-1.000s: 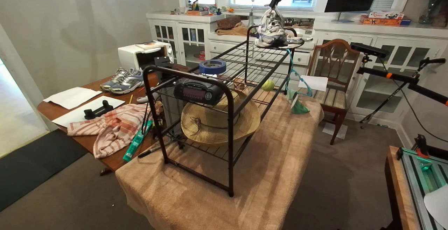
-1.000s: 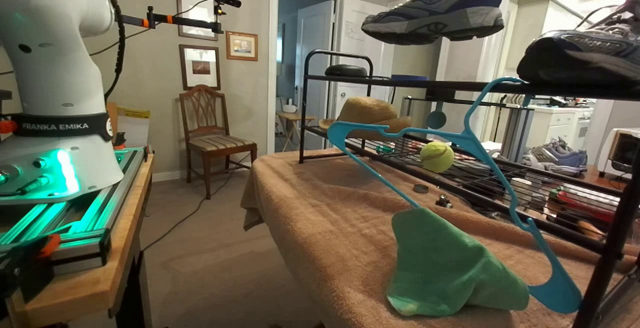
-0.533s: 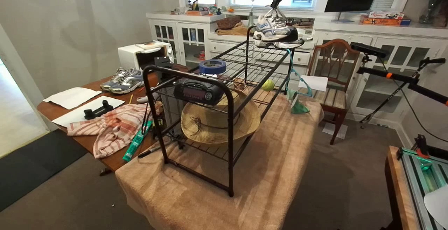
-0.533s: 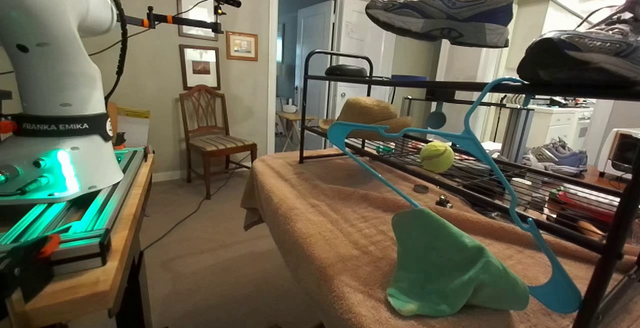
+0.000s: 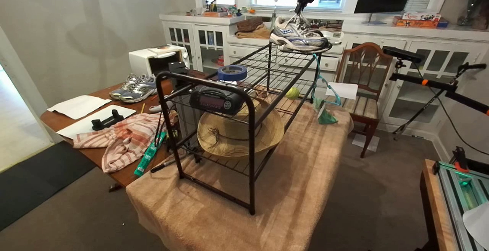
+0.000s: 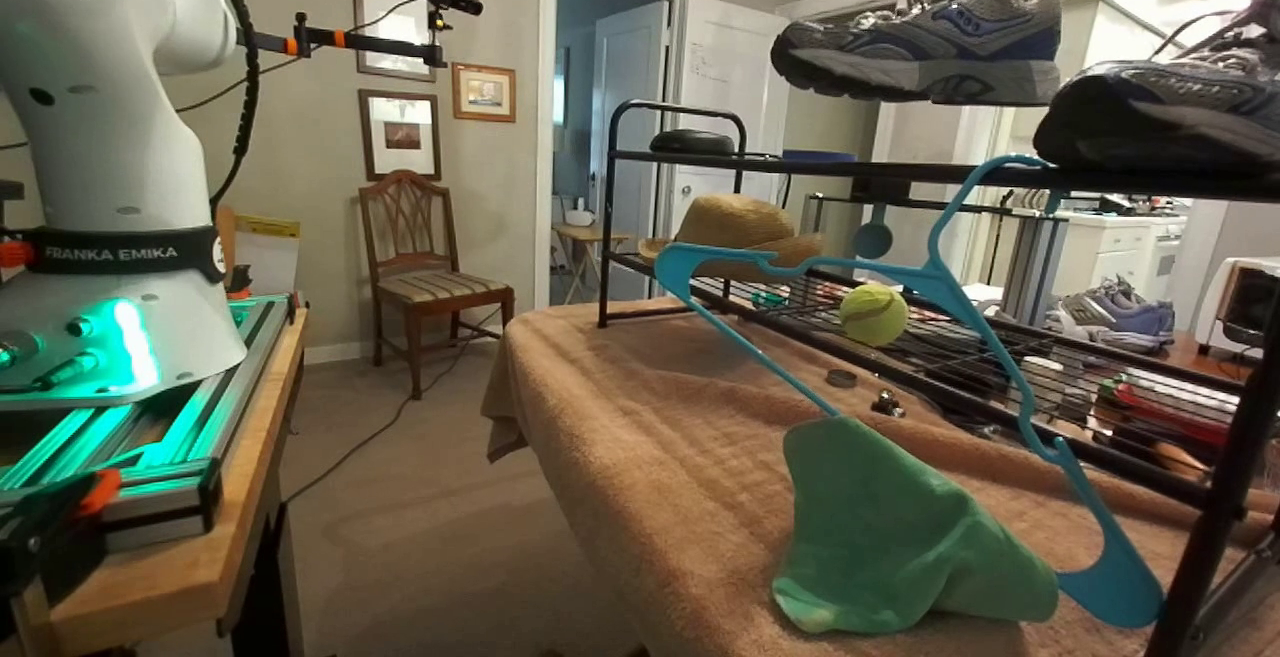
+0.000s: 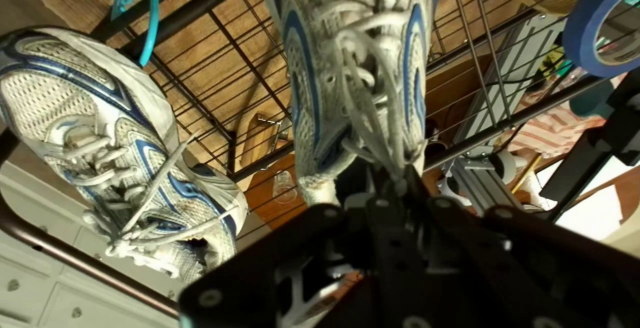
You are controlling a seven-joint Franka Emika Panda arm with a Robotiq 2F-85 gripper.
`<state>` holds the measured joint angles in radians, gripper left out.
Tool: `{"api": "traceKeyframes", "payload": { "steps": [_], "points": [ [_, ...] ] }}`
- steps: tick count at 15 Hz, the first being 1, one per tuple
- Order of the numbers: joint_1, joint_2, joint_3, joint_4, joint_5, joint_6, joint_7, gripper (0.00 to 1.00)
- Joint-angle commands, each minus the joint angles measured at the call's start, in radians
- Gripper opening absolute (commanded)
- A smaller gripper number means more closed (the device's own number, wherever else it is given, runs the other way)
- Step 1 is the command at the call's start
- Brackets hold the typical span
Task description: Move the shoe on the left to the right
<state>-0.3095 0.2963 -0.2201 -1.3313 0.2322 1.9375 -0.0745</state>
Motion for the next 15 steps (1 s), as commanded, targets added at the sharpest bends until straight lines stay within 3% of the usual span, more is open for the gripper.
{"api": "traceKeyframes", "payload": {
  "steps": [1,10,15],
  "points": [
    [-0.003,0.043,-0.012,0.048,0.011,0.012,0.098,0.02],
    [-0.005,0.088,-0.033,0.080,0.015,0.041,0.303,0.02],
    [-0.012,0.099,-0.032,0.091,0.013,0.038,0.289,0.02]
  ]
}}
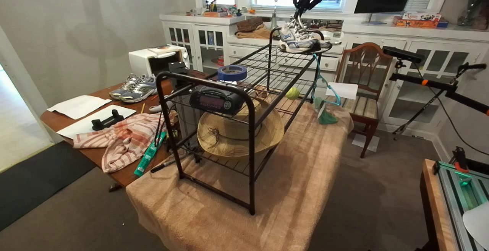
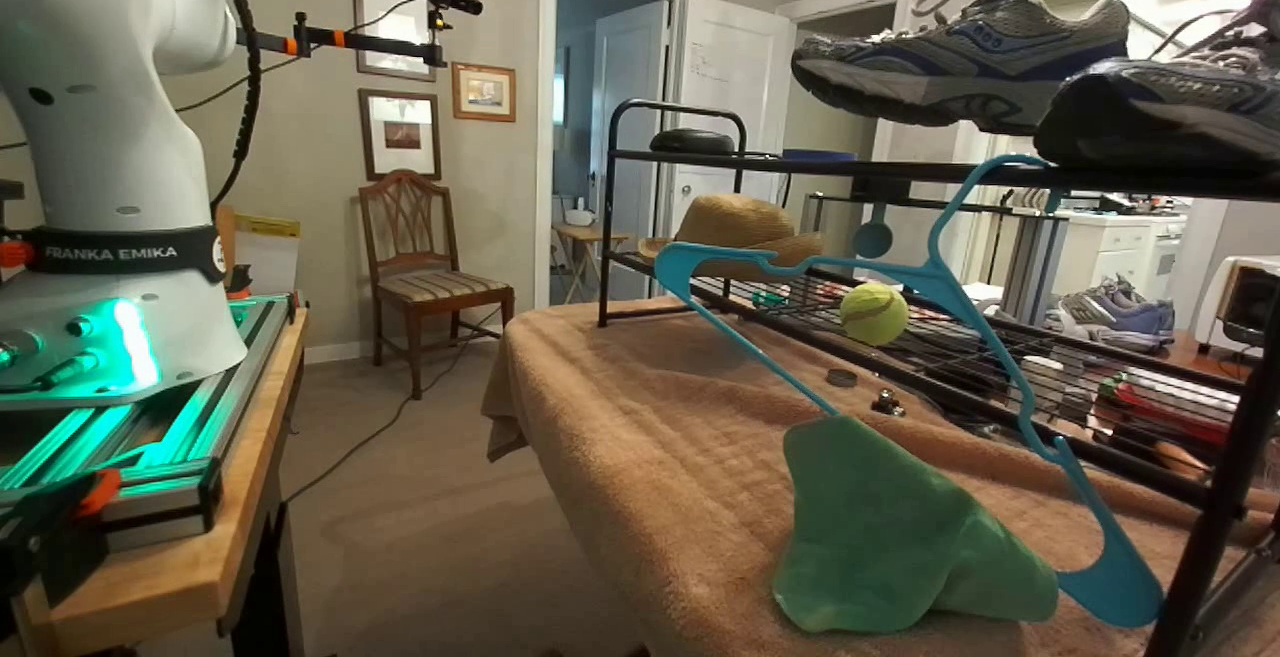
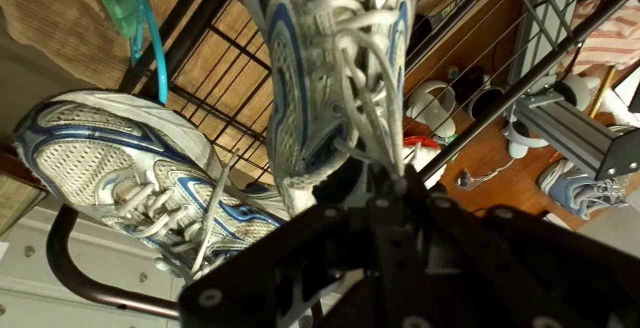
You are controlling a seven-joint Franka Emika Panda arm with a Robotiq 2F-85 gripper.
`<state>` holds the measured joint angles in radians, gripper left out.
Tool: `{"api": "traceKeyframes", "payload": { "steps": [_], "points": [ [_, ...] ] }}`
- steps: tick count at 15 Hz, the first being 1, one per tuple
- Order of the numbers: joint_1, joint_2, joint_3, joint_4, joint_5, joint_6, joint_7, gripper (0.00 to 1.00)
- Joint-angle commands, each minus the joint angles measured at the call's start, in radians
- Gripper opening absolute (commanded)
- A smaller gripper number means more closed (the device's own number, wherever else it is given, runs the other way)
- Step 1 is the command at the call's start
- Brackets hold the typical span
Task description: Move the shoe on the left to the right
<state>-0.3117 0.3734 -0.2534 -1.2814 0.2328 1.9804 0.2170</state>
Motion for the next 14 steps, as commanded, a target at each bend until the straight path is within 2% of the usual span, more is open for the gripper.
{"api": "traceKeyframes", "payload": {
  "steps": [1,11,14],
  "points": [
    [-0.014,0.024,0.005,0.045,0.014,-0.016,-0.028,0.02],
    [-0.082,0.063,0.045,0.127,0.014,-0.114,-0.219,0.02],
    [-0.078,0.067,0.040,0.138,0.014,-0.145,-0.274,0.02]
  ]
}}
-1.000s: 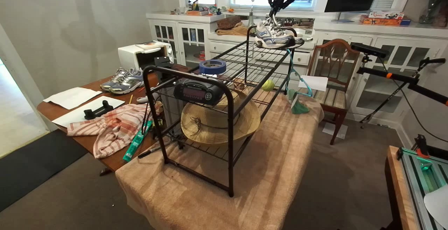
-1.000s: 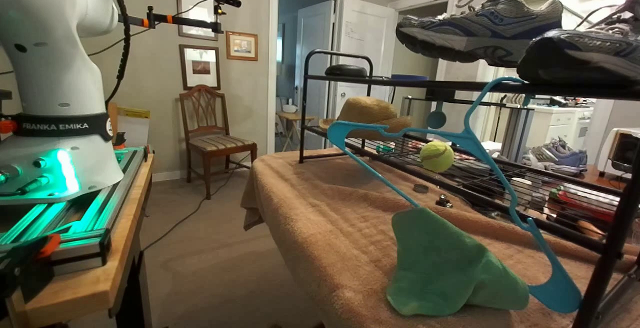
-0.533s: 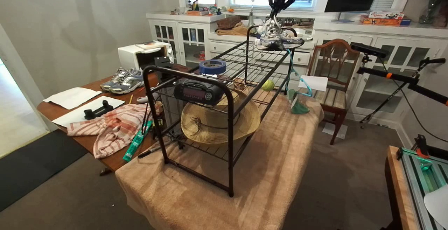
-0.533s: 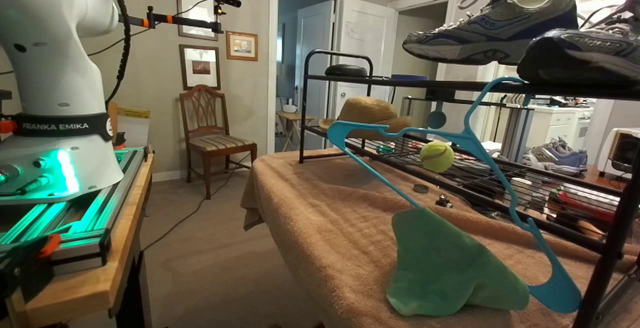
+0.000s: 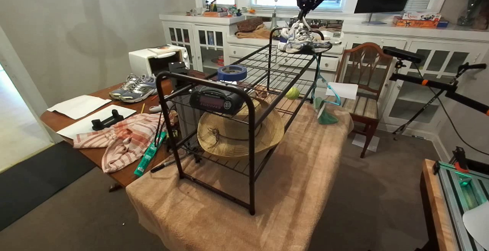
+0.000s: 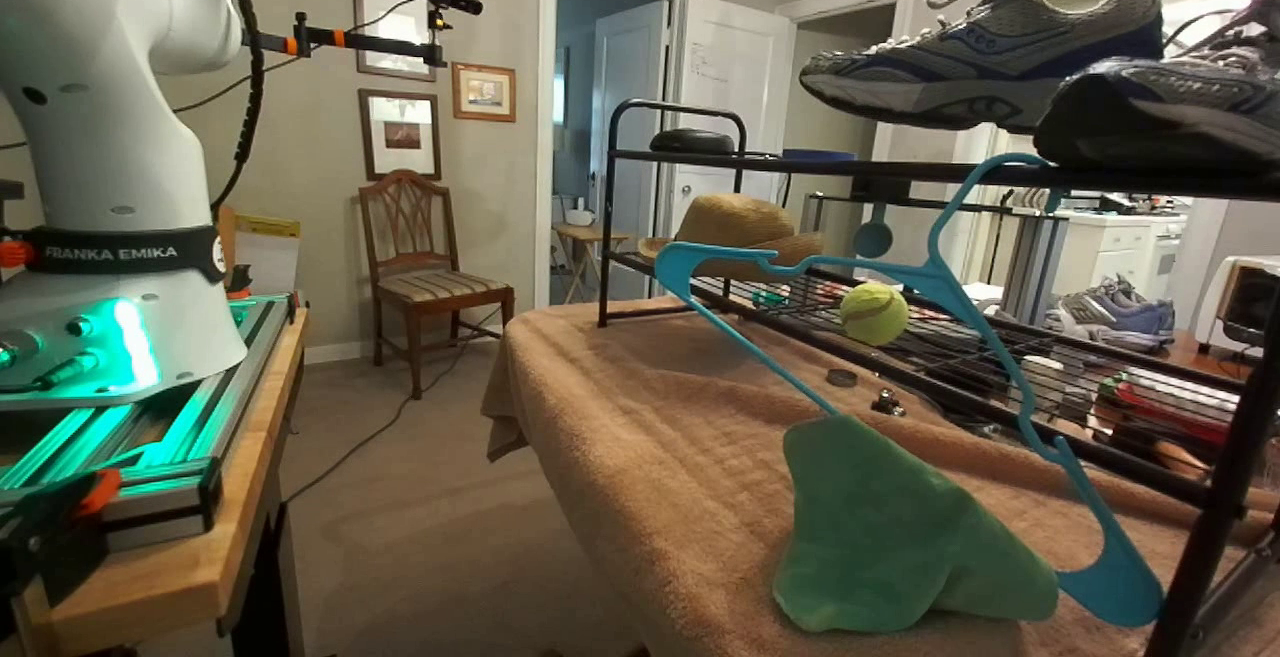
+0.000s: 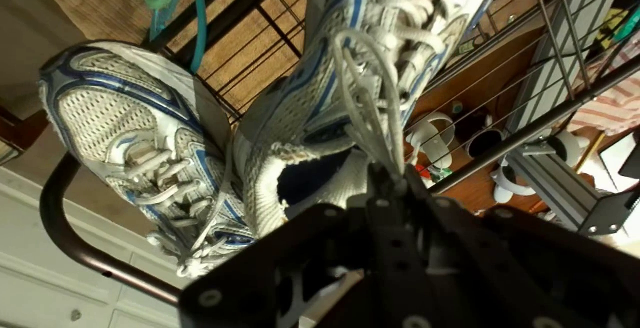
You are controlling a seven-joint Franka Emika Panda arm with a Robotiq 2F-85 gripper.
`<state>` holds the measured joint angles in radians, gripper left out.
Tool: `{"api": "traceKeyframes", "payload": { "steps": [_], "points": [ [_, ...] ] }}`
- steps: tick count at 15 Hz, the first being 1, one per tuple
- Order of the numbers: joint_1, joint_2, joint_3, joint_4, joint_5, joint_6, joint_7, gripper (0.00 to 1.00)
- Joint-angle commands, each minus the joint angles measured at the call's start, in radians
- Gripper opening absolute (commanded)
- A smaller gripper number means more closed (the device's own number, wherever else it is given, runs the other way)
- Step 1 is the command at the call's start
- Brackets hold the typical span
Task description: Move the shoe on the left to the right
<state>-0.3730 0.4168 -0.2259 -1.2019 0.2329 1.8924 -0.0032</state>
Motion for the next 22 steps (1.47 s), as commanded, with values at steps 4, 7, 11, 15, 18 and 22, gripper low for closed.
{"api": "traceKeyframes", "payload": {
  "steps": [4,7,11,15,18,22],
  "points": [
    [-0.013,0.027,0.016,0.070,0.013,-0.083,-0.107,0.02],
    [-0.013,0.039,0.011,0.089,0.015,-0.075,-0.084,0.02],
    [-0.036,0.076,0.020,0.145,0.011,-0.092,-0.035,0.02],
    [-0.057,0.126,0.028,0.220,0.011,-0.113,-0.007,0.02],
    [-0.064,0.166,0.035,0.282,0.011,-0.132,0.043,0.02],
    [-0.070,0.217,0.039,0.354,0.010,-0.142,0.136,0.02]
  ]
}}
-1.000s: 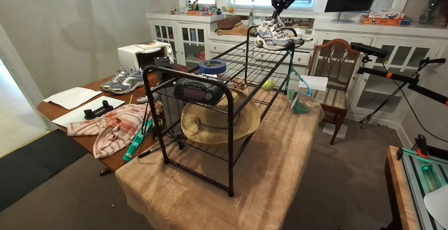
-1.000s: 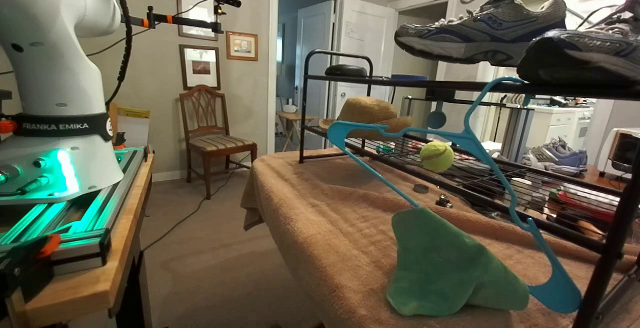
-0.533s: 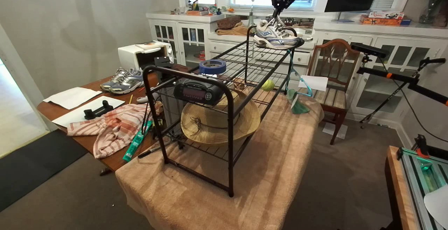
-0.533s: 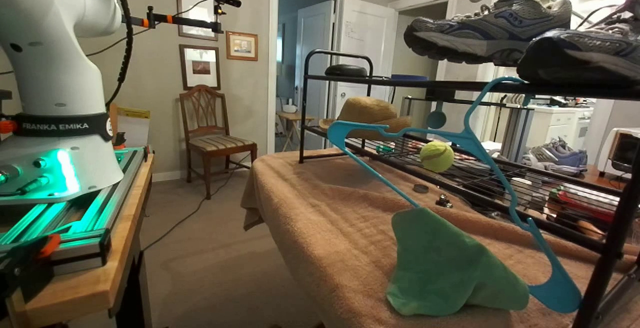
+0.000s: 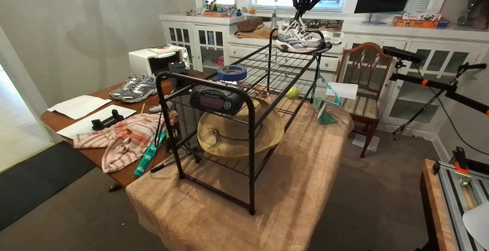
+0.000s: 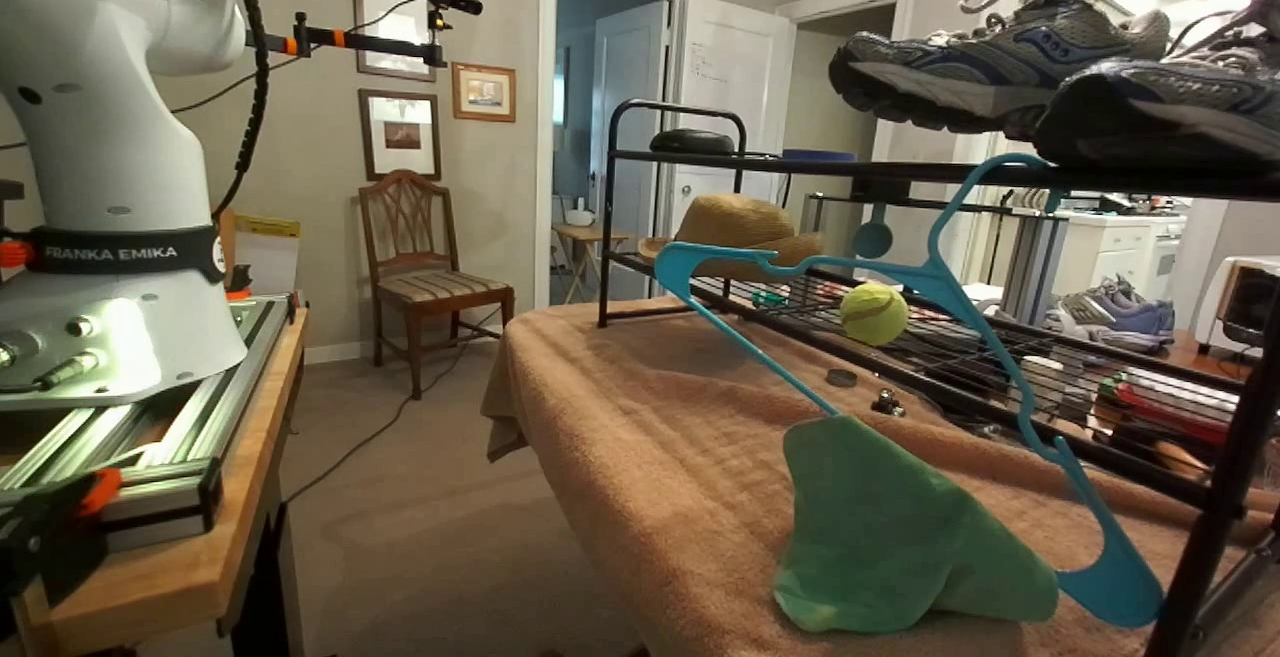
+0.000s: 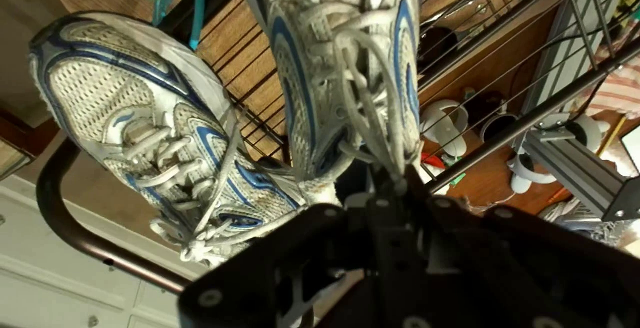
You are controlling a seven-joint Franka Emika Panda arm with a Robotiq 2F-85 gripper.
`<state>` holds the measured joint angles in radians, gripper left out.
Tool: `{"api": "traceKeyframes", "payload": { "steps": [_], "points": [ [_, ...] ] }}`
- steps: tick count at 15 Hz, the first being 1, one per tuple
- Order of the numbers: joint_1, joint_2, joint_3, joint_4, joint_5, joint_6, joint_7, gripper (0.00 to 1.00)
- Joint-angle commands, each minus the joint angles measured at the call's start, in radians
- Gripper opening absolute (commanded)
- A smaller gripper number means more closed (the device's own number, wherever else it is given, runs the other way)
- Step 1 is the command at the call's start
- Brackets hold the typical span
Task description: Move the shoe on the left to the right
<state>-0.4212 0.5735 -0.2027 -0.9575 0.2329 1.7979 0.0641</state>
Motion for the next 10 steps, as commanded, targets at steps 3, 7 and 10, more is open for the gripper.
{"api": "traceKeyframes", "payload": {
  "steps": [3,7,10],
  "points": [
    [-0.017,0.085,0.001,0.130,0.017,-0.036,0.115,0.02],
    [-0.026,0.102,0.004,0.140,0.017,-0.042,0.113,0.02],
    [-0.027,0.112,0.002,0.147,0.022,-0.041,0.163,0.02]
  ]
}}
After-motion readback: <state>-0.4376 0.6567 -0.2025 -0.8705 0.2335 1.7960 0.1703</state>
